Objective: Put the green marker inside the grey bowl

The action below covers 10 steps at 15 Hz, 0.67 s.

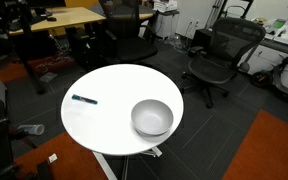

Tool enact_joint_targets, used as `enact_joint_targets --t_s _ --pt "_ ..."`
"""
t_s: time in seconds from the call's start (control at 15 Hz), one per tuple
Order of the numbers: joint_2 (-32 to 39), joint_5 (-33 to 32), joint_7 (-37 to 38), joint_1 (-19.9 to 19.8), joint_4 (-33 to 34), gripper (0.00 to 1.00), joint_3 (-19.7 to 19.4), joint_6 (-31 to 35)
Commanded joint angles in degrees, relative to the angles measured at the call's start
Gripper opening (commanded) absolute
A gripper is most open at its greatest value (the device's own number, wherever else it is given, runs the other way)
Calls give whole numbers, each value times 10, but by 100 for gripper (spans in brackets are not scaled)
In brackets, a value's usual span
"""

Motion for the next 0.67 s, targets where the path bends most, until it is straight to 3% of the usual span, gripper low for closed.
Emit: enact_joint_targets --t_s 0.0,0.6 --pt "32 3 72 -2 -21 100 11 69" --pt "118 -10 193 6 -55 100 7 211"
